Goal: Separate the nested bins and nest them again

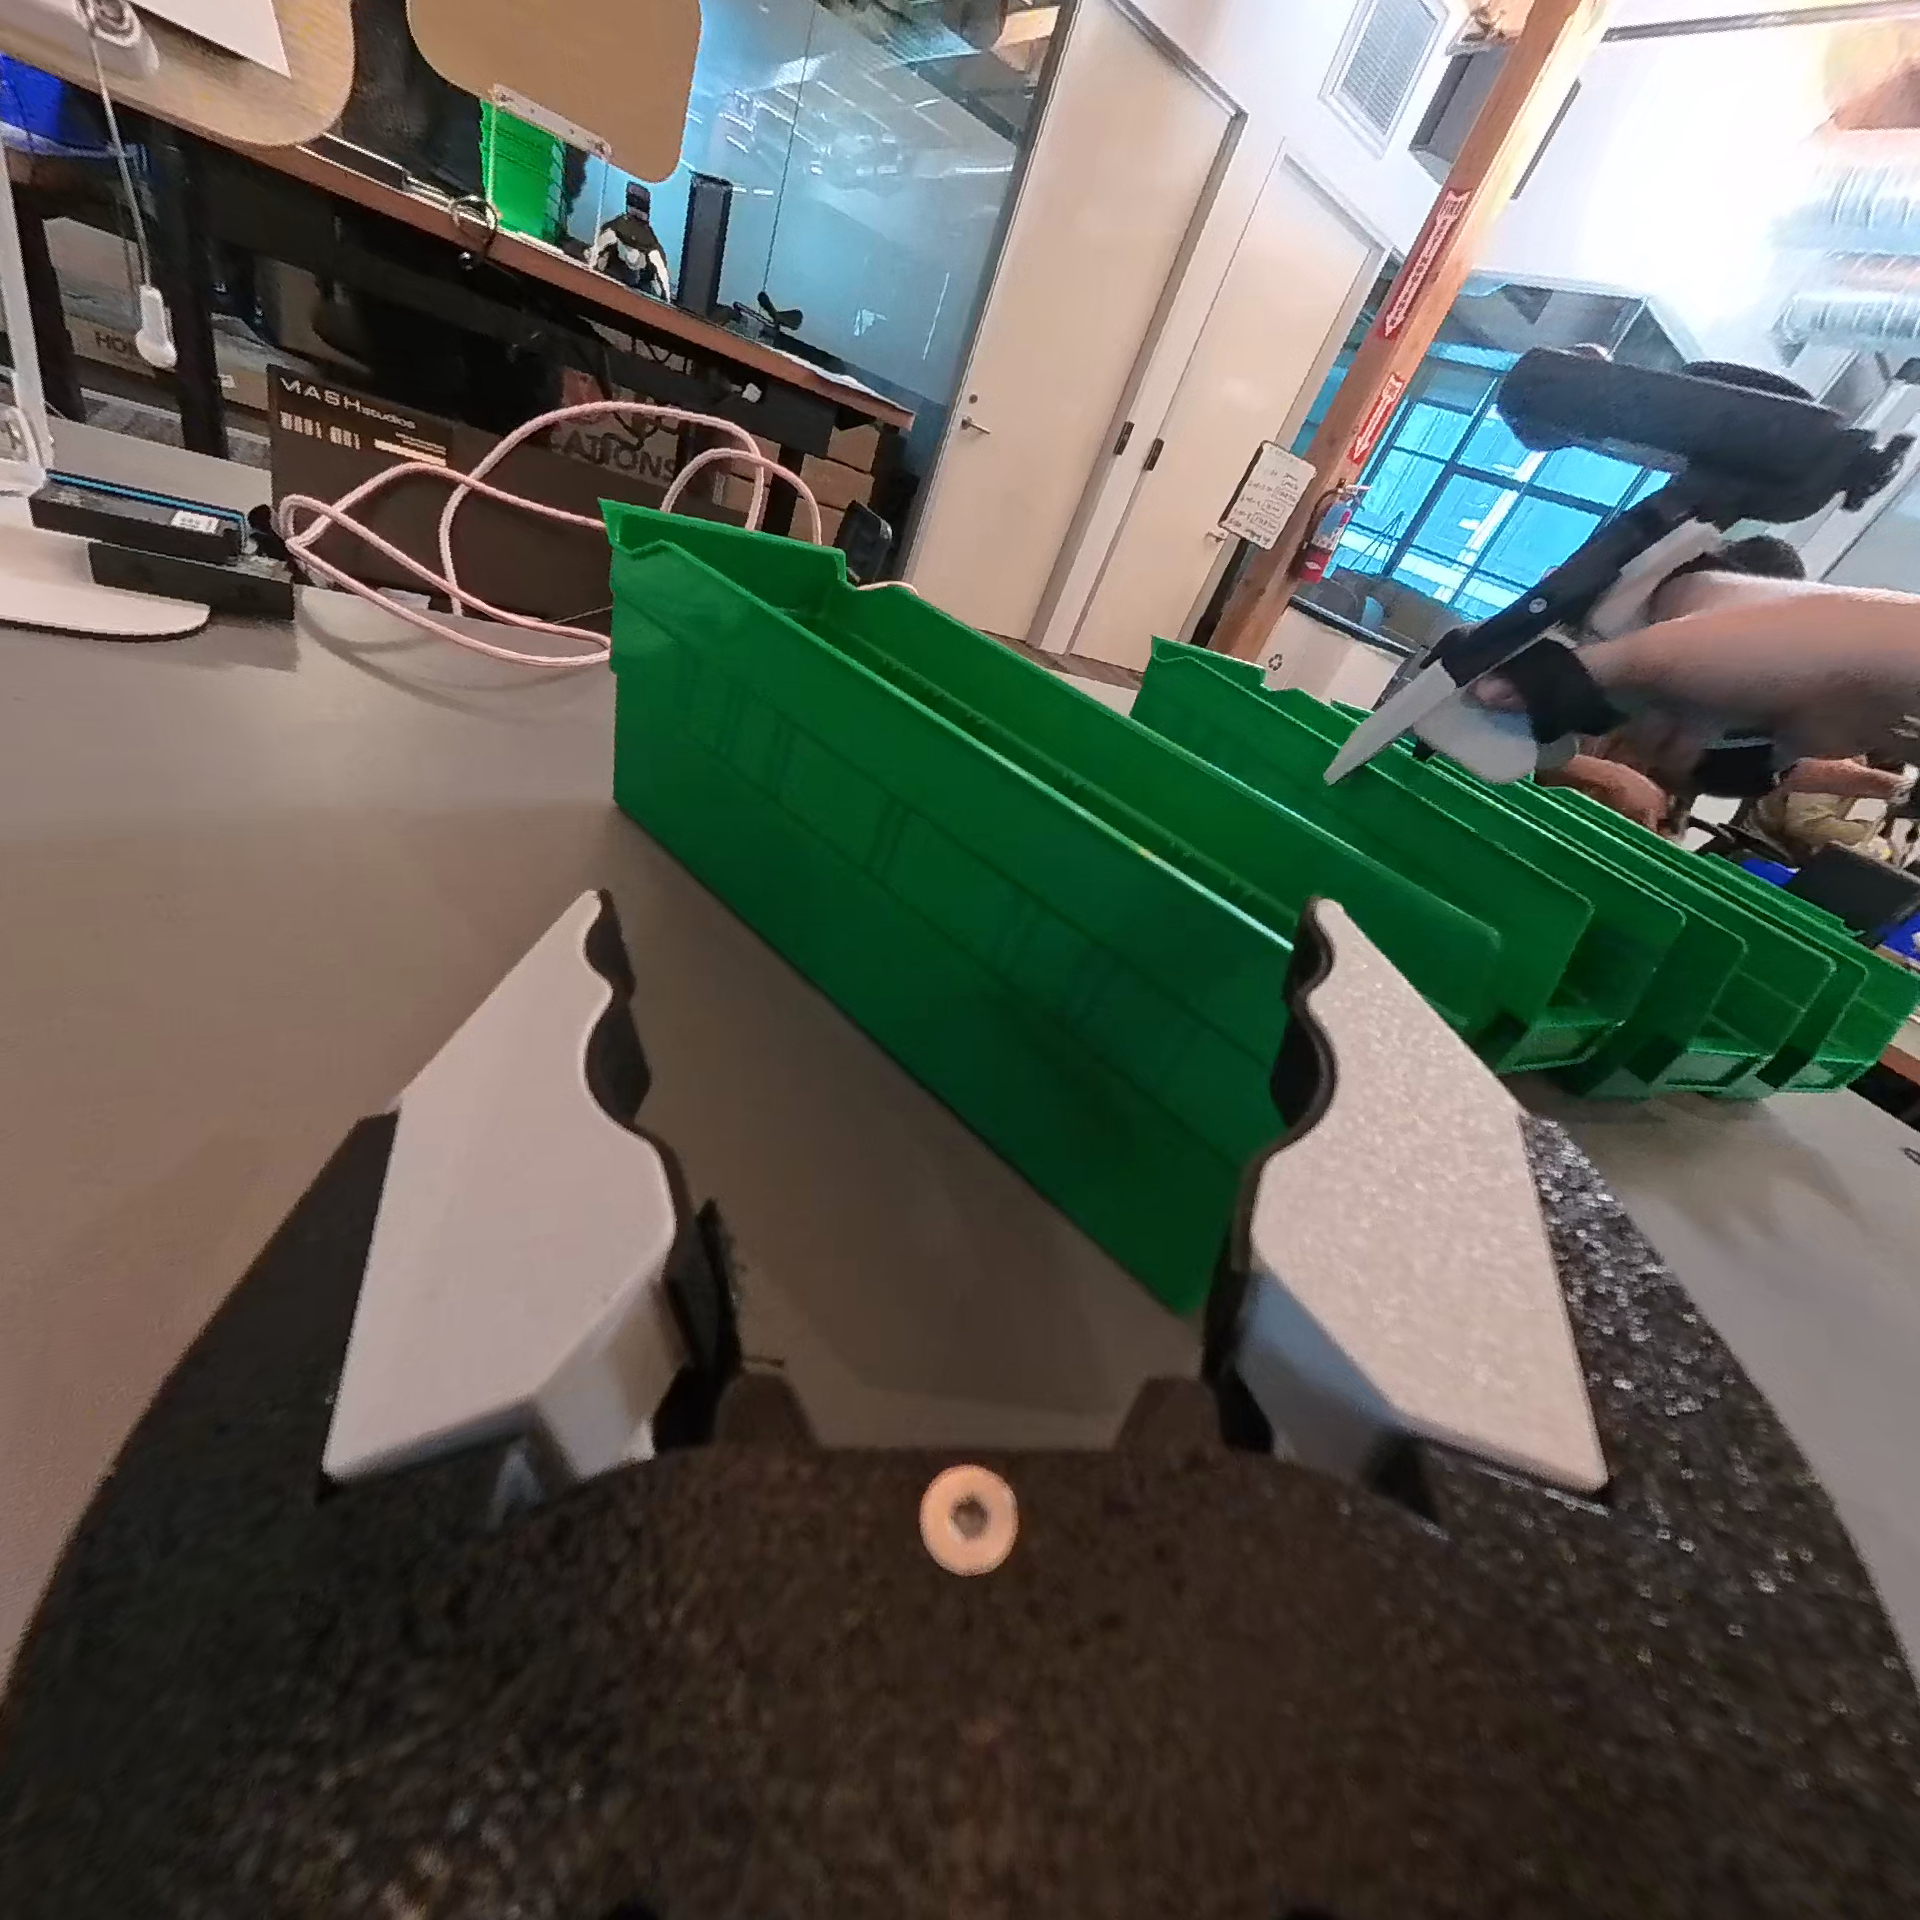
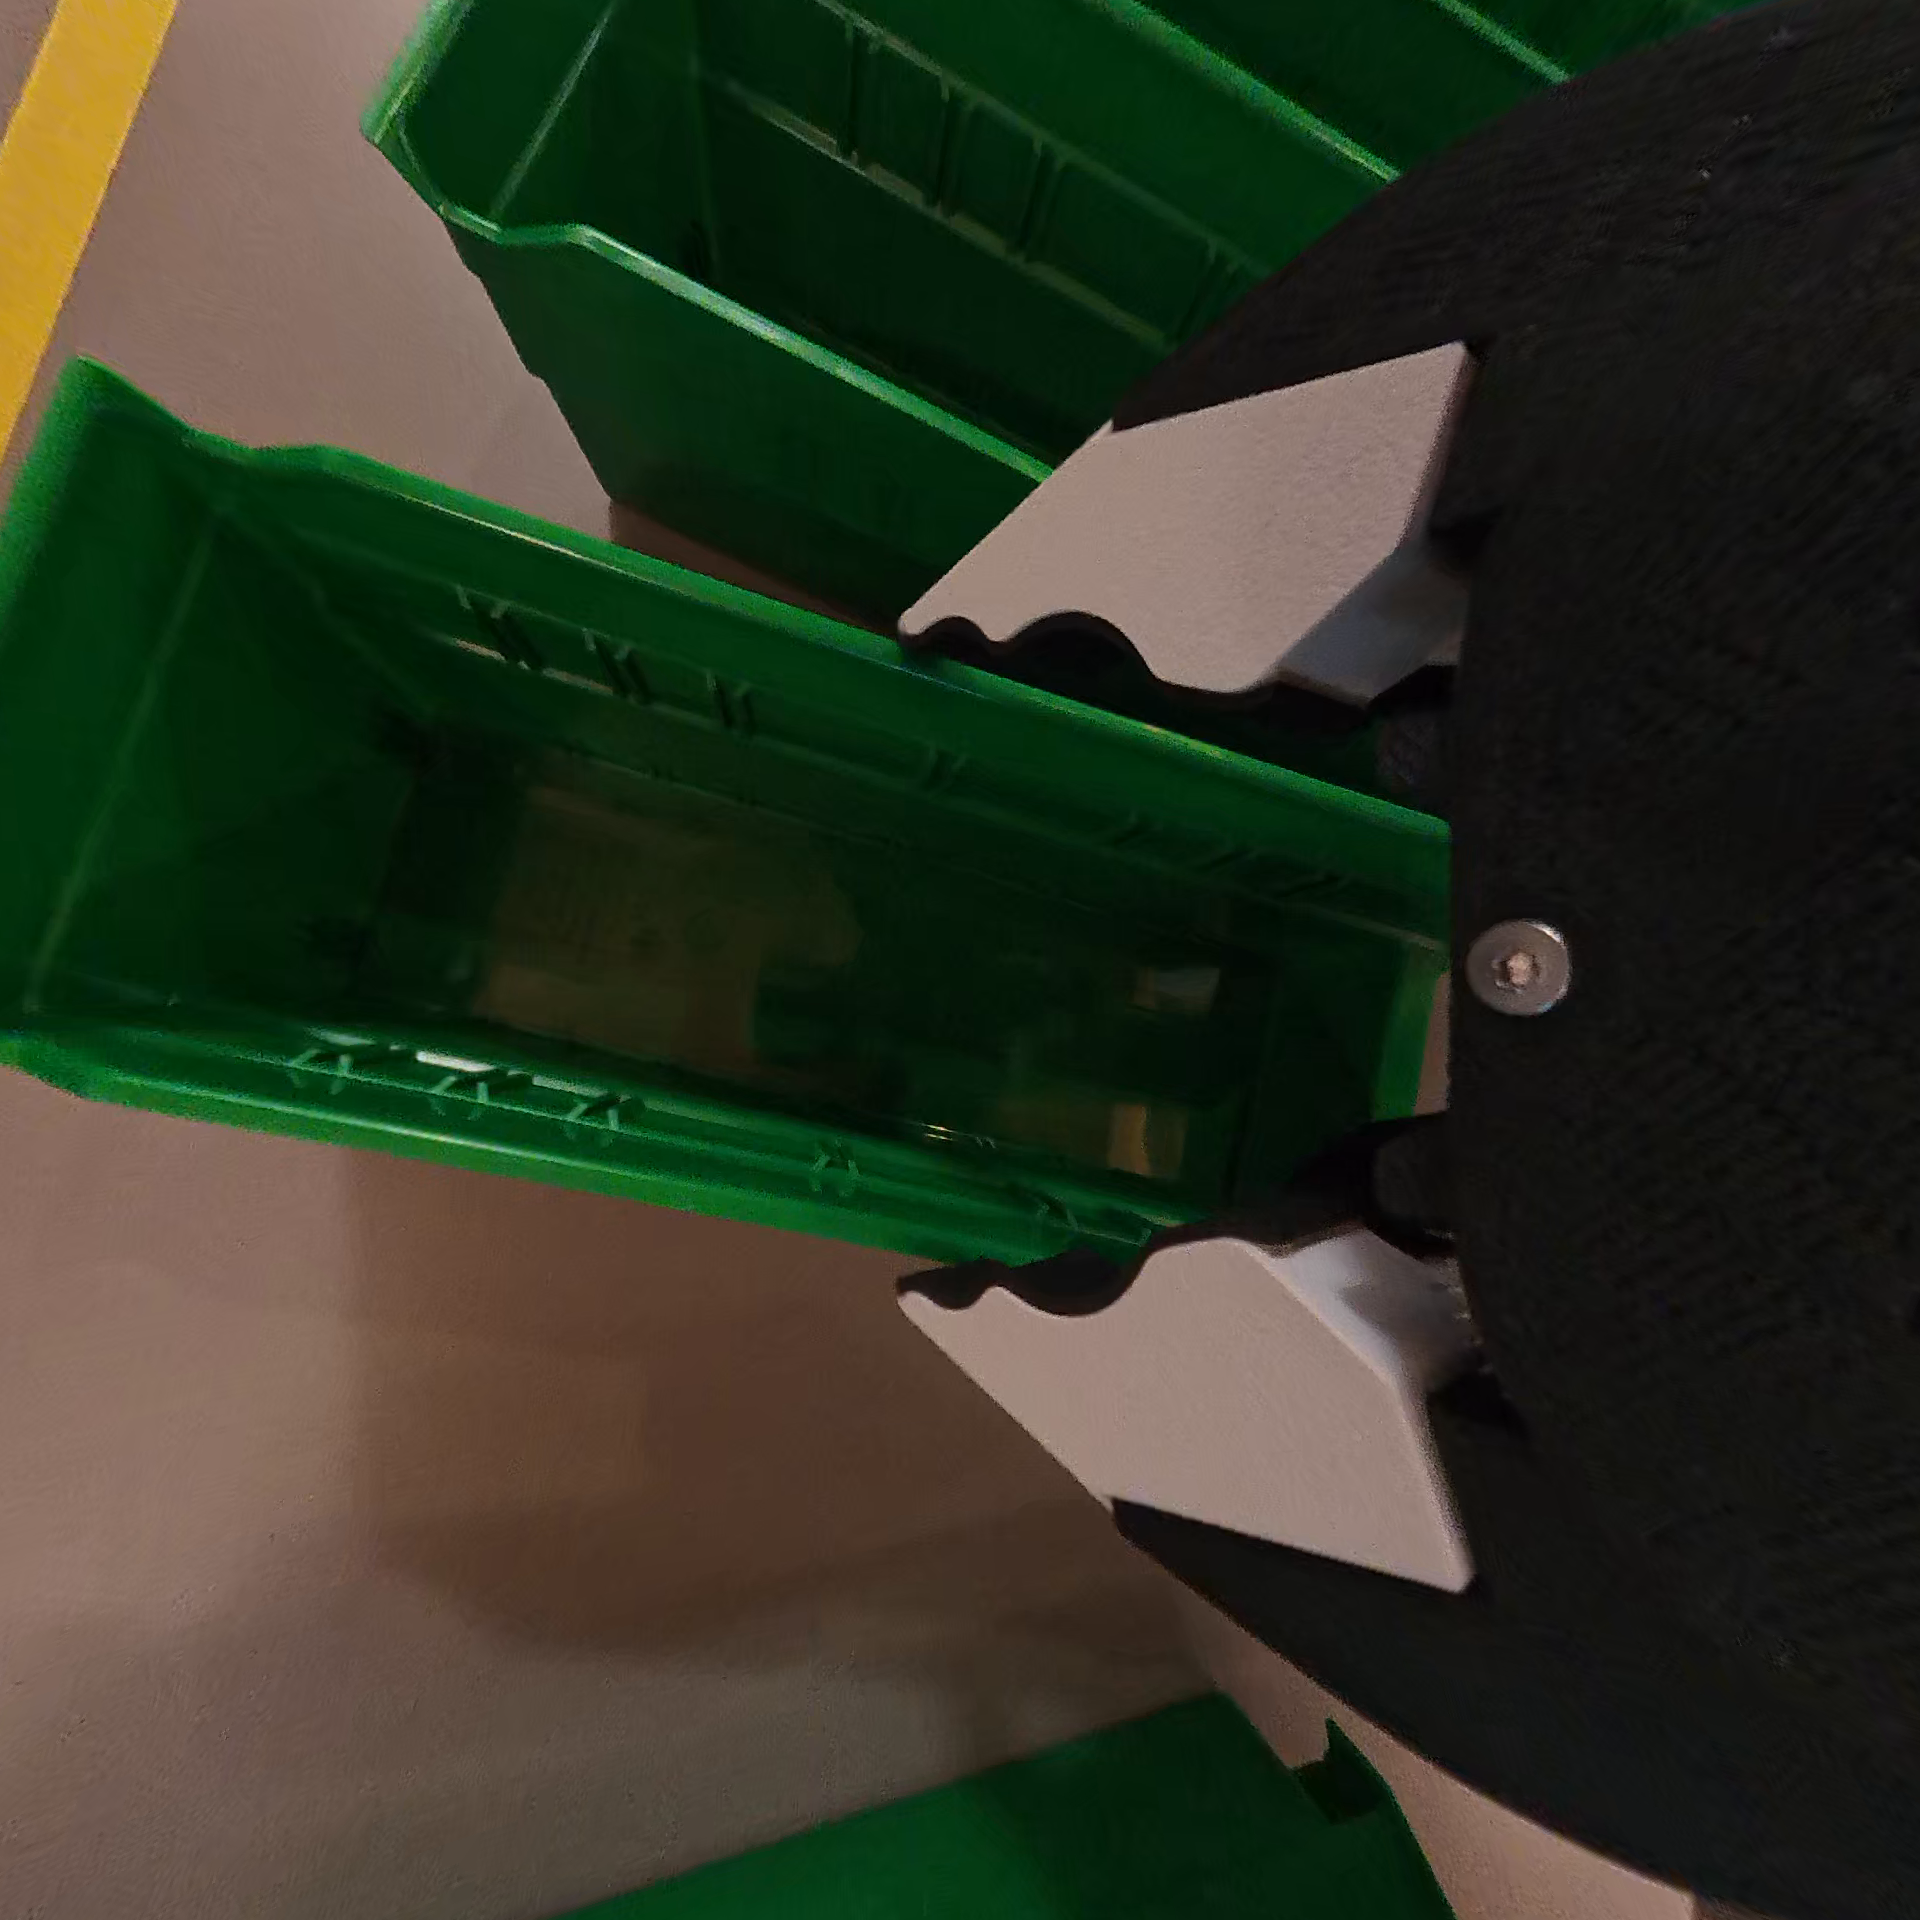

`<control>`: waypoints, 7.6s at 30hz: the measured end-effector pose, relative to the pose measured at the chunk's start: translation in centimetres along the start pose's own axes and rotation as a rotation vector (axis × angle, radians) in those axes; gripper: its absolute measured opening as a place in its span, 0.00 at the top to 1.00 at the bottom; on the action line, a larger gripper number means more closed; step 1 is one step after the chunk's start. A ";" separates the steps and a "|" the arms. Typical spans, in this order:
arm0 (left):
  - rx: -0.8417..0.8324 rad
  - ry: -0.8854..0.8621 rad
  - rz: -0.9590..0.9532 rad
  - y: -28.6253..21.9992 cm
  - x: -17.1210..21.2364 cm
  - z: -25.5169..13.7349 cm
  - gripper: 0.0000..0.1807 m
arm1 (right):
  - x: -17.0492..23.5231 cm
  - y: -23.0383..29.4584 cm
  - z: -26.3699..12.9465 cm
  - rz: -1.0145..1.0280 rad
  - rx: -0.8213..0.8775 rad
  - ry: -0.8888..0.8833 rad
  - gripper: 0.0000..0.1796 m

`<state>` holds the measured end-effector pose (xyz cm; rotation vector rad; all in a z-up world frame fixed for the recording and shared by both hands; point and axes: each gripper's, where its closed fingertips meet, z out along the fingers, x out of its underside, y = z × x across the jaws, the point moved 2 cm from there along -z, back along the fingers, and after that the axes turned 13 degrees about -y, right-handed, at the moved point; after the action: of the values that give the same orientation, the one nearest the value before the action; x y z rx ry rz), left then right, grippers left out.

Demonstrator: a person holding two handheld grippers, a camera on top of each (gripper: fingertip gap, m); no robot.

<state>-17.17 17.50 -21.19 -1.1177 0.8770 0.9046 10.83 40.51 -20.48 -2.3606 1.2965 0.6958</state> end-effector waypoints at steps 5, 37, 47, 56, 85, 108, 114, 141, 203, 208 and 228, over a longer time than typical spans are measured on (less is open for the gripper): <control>0.000 -0.007 -0.011 0.0 -0.1 0.0 0.32 | -2.9 1.7 -2.2 -0.030 -0.046 -0.115 0.22; 0.028 0.015 -0.030 -0.3 0.4 0.3 0.32 | -1.6 14.1 4.3 0.042 -0.189 0.057 0.98; 0.031 0.019 -0.032 -0.3 0.4 0.3 0.32 | -0.1 12.0 3.6 0.146 -0.156 0.109 0.96; 0.030 0.022 -0.006 -0.5 0.4 0.2 0.32 | -1.3 13.0 -2.9 0.045 -0.376 -0.069 0.67; -0.023 0.356 0.299 -7.2 -3.6 -3.0 0.66 | 13.0 2.4 -15.7 0.009 -0.350 -0.833 0.70; 0.231 0.289 0.313 -14.4 -3.1 -2.1 0.61 | -1.5 5.6 -12.1 -0.165 -0.269 -0.513 0.33; 0.395 0.269 0.241 -17.2 -2.5 -2.1 0.60 | -3.1 5.1 -8.4 -0.119 -0.242 -0.237 0.32; 0.486 0.321 0.173 -17.1 -0.5 -1.7 0.57 | -2.0 0.0 -1.5 0.042 0.044 0.131 0.44; 0.430 0.345 0.174 -15.0 -0.3 -1.6 0.56 | -7.0 15.0 -7.5 -0.192 -0.160 -0.172 0.25; 0.428 0.351 0.186 -15.2 0.0 -1.8 0.56 | -6.6 8.4 -10.4 -0.092 -0.167 -0.186 0.27; 0.472 0.433 0.219 -17.2 2.8 -1.3 0.56 | 6.3 -12.6 -4.2 0.310 -0.014 0.023 0.27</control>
<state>-0.48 13.40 -18.00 -0.8201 1.5052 0.5849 25.53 40.53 -19.74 -2.2054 1.6934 0.7685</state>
